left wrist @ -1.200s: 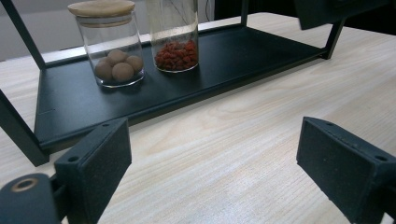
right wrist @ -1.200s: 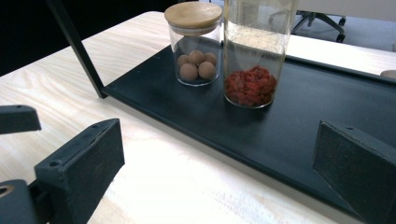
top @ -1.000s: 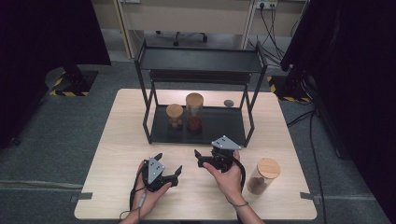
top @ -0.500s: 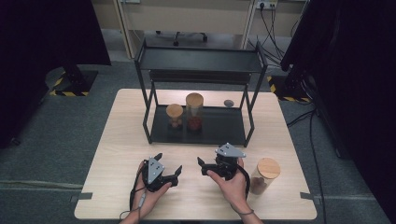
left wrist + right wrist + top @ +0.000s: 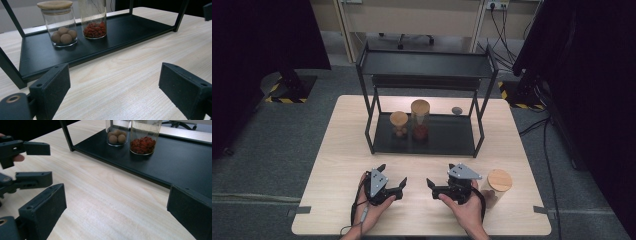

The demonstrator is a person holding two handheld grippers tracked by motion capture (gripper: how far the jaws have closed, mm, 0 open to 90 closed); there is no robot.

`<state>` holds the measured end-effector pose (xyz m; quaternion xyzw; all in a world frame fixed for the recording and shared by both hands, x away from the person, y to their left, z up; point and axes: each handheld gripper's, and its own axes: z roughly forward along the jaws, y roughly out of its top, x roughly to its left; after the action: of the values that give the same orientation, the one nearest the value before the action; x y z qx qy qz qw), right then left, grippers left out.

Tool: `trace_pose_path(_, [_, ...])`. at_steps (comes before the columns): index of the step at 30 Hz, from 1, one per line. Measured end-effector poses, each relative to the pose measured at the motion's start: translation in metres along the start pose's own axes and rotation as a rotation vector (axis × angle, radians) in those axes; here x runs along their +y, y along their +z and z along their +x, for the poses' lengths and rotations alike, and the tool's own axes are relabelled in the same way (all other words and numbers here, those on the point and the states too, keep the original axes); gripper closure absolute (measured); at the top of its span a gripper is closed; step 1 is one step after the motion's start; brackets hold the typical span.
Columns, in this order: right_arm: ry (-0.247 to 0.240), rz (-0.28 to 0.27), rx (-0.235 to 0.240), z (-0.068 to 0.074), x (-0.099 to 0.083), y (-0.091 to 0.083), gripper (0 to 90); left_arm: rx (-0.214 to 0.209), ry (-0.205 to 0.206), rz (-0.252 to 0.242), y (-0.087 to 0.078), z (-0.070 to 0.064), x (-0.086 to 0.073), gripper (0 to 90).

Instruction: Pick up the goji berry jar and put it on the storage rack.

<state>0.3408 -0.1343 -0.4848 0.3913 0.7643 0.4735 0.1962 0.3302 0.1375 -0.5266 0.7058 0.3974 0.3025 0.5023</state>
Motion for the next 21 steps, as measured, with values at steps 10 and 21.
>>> trace_pose_path(10, [-0.003, -0.005, 0.008, 0.006, -0.013, -0.019, 2.7, 0.0, 0.002, 0.0, 0.0, 0.0, 0.0, 10.0])
trace_pose_path(21, [-0.001, -0.007, 0.032, 0.01, -0.025, -0.039, 2.9, 0.001, 0.003, 0.001, 0.0, -0.001, 0.0, 10.0])
